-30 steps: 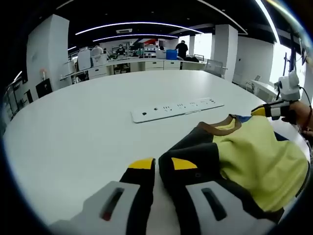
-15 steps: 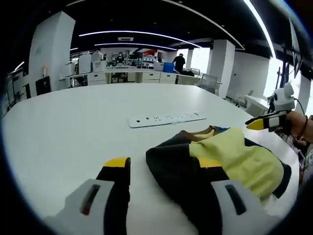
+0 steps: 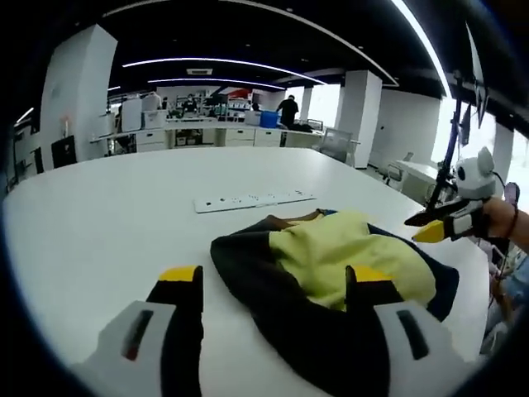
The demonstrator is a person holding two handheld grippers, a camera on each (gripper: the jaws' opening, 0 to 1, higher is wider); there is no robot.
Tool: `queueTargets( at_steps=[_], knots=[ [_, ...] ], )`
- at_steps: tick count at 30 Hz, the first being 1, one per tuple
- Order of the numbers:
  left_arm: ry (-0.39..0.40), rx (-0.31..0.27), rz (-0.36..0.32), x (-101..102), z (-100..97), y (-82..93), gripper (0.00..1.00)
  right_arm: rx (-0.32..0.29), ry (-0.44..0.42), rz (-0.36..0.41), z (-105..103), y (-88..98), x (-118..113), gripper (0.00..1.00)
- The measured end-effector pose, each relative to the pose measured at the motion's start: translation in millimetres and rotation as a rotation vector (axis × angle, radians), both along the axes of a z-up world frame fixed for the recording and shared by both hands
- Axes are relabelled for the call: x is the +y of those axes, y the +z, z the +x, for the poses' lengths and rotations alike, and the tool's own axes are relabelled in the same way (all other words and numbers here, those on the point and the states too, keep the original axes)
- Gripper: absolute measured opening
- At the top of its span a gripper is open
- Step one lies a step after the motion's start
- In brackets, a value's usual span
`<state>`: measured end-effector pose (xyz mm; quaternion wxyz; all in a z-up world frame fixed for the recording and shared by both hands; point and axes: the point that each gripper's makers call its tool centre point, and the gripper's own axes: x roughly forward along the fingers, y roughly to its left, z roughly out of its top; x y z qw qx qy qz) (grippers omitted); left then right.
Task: Fold the garment on the visible template until the final outline fits inside the template.
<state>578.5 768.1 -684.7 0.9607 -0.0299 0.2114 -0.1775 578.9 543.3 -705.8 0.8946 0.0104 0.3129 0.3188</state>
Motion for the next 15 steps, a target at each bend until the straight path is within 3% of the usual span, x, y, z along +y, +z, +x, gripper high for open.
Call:
queueTargets(
  at_steps=[11,15],
  knots=[
    [-0.068,0.014,0.058,-33,-39.5,-12.5,0.69,0.035,-0.007,0.022,-40,-6.5,-2,0.51],
    [-0.066,0.034,0.009,-41,-50.0,-18.0,0.67,0.038,0.006,-0.015,-55,-13.2,-2,0.48]
  ],
)
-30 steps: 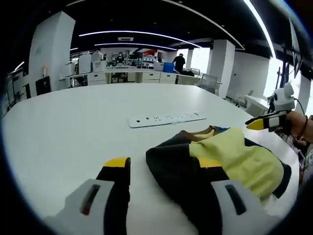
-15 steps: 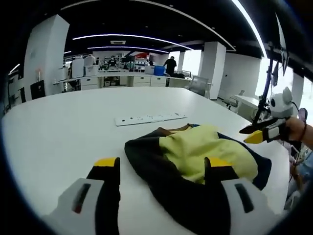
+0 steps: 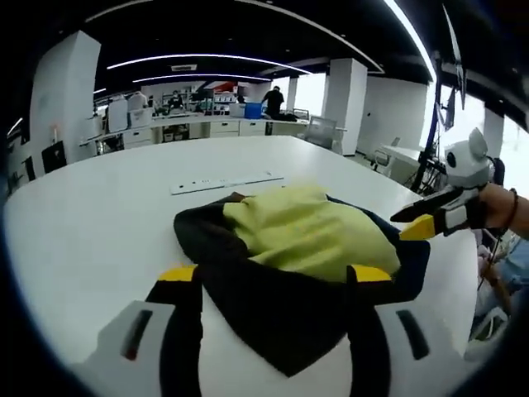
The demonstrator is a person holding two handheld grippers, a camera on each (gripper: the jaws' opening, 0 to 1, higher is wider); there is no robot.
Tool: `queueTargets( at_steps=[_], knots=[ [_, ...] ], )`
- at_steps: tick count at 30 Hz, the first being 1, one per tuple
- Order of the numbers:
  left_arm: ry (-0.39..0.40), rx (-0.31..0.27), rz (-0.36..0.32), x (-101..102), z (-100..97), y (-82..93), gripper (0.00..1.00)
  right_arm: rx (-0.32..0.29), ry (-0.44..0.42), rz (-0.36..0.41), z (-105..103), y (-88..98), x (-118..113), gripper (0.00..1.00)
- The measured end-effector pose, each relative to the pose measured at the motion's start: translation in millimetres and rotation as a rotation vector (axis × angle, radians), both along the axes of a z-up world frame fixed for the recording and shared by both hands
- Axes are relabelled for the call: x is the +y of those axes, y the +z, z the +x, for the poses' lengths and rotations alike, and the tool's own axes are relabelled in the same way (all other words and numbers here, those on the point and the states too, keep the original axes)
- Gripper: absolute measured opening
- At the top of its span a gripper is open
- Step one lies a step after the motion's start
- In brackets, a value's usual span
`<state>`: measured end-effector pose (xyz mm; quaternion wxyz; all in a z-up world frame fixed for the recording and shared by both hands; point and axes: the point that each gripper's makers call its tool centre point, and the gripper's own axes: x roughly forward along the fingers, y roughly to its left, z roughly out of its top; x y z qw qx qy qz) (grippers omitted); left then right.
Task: Fold the garment on the visible template until the final outline fits inside the template.
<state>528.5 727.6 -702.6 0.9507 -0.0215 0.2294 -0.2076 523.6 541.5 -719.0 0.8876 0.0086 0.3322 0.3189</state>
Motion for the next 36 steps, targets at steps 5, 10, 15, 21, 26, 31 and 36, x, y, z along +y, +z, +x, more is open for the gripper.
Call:
queueTargets(
  at_steps=[5,10,15,21,26,31,36],
  knots=[
    [-0.010,0.038,0.049,-6,-13.6,-18.5,0.61,-0.027,0.006,-0.064,-10,-5.1,-4,0.39],
    [0.019,0.071,0.062,-9,-22.3,-31.9,0.51,-0.052,0.002,-0.112,-15,-7.8,-8,0.28],
    [0.036,0.092,0.083,-11,-27.6,-42.9,0.44,-0.077,-0.004,-0.148,-15,-7.5,-14,0.18],
    [0.042,0.129,0.120,-11,-31.2,-54.4,0.39,-0.080,0.001,-0.207,-13,-13.2,-22,0.07],
    [0.038,0.181,0.158,-12,-35.9,-67.4,0.32,-0.081,-0.016,-0.202,-11,-13.5,-27,0.02],
    [0.053,0.152,0.180,-8,-30.7,-64.3,0.27,-0.083,-0.030,-0.197,-9,-13.0,-31,0.00],
    [0.077,0.138,0.177,-2,-27.7,-64.2,0.17,-0.082,-0.036,-0.203,-7,-13.9,-35,0.00]
  ],
)
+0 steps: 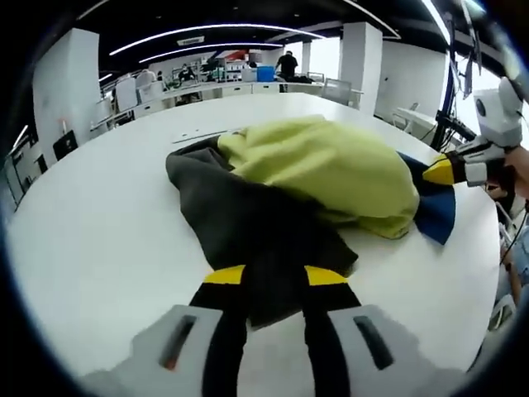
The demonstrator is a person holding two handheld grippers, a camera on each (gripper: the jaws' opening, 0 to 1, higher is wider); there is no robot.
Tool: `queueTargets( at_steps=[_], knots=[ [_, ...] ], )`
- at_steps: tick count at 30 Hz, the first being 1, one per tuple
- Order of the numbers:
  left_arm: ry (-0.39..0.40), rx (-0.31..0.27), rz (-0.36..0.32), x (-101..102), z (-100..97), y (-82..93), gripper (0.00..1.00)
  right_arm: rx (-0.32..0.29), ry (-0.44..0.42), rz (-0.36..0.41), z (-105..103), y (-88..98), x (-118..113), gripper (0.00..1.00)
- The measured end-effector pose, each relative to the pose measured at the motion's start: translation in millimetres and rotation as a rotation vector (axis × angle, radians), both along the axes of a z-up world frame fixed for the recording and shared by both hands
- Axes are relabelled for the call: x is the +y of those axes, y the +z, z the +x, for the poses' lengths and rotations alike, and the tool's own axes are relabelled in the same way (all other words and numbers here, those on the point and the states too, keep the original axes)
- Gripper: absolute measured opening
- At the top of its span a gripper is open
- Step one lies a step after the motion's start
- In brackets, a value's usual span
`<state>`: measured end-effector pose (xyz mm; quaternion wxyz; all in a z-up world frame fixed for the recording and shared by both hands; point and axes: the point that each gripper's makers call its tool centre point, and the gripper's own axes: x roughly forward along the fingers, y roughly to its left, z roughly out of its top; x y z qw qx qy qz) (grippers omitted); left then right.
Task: Fold the garment on the visible template until the final outline fits inside the template.
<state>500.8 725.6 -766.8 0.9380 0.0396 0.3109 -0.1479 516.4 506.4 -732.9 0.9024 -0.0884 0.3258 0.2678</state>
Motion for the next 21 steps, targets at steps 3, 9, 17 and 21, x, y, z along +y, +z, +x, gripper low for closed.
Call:
queueTargets(
  at_steps=[3,9,17,21],
  knots=[
    [0.015,0.001,-0.019,2,0.5,0.1,0.03,-0.020,-0.013,0.002,2,3.7,-3,0.00],
    [0.013,-0.004,-0.003,10,0.4,5.9,0.01,-0.035,-0.026,0.006,6,8.5,-9,0.00],
    [0.002,-0.035,0.047,41,2.7,27.5,0.00,-0.074,-0.065,0.006,20,28.2,-33,0.00],
    [-0.005,-0.056,0.096,64,10.0,37.8,0.00,-0.092,-0.077,-0.029,28,35.2,-48,0.00]
  ],
)
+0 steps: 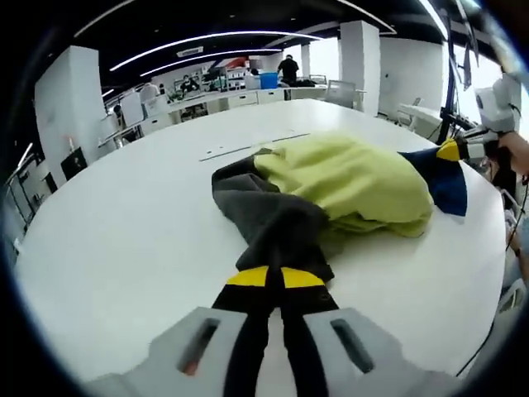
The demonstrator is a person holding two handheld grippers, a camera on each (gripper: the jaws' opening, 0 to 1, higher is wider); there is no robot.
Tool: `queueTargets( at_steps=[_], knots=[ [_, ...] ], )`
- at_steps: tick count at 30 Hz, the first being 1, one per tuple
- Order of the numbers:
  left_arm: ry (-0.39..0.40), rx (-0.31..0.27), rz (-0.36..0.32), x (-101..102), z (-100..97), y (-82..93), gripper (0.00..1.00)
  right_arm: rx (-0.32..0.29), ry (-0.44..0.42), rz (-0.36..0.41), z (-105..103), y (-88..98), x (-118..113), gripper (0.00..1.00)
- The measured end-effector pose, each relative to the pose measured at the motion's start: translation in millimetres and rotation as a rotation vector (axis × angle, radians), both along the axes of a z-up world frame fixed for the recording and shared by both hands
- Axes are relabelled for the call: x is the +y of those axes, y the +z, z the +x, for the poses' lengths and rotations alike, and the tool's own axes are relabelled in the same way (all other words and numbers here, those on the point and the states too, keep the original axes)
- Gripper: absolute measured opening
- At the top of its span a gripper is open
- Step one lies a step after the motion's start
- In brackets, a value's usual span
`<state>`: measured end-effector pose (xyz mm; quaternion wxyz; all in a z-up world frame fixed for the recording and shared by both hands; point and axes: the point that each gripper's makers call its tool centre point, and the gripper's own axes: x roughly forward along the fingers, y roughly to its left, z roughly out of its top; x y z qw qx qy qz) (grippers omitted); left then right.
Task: Fold the garment on the visible template until the final outline fits inside the template.
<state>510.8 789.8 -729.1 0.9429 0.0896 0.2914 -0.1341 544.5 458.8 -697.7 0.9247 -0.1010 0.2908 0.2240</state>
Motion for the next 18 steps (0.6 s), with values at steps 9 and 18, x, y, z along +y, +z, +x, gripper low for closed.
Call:
queueTargets(
  at_steps=[9,18],
  knots=[
    [0.037,-0.009,0.075,54,14.1,7.9,0.00,0.015,-0.012,-0.055,14,2.7,-28,0.00],
    [0.072,0.038,0.113,87,15.8,-4.6,0.00,0.034,-0.075,-0.048,26,4.1,-47,0.00]
  ],
)
